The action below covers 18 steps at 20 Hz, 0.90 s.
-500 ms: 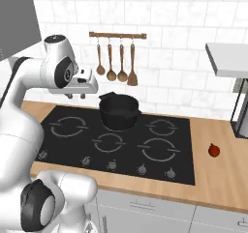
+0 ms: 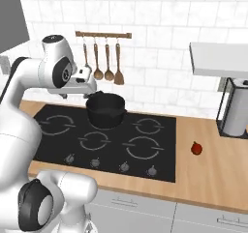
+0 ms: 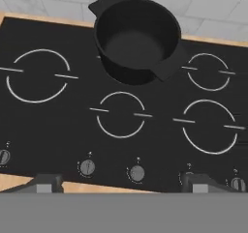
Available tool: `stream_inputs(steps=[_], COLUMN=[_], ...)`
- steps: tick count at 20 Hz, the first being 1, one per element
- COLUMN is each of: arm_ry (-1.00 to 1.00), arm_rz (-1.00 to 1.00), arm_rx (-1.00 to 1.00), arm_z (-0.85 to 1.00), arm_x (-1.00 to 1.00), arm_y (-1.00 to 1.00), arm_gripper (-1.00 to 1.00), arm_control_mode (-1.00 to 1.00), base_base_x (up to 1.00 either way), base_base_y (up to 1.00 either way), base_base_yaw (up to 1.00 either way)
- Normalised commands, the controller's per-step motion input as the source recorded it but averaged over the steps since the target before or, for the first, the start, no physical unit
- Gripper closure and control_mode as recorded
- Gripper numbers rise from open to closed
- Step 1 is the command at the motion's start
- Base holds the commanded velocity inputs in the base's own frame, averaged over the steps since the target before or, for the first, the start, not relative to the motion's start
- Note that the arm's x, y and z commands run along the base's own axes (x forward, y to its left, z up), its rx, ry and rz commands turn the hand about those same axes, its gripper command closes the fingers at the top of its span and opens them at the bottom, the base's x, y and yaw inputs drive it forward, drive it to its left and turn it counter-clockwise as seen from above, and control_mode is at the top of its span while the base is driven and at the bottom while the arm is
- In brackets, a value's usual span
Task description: Put the avocado and tomato in the pot. Retrieve the spatula and lightly stir the vegetables in the pot.
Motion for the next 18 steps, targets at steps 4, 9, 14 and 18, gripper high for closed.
stream_inputs(steps=[4,9,14,18], arm_ry=[0.0,0.0,0.0,0.0], arm_rz=[0.0,0.0,0.04,0.01], arm_rx=[0.0,0.0,0.02,0.04], arm_z=[0.0,0.0,0.0,-0.26], arm_x=[0.0,0.0,0.02,0.01], arm_y=[0.0,0.0,-0.14,-0.78], arm_gripper=[-1.0,-1.0,-1.0,-1.0], arm_control_mode=[1.0,1.0,-1.0,-1.0], base_base_x=[-0.01,0.0,0.0,0.0], base_base_y=[-0.89,-0.71,-0.24,0.0], base_base_yaw=[0.0,0.0,0.0,0.0])
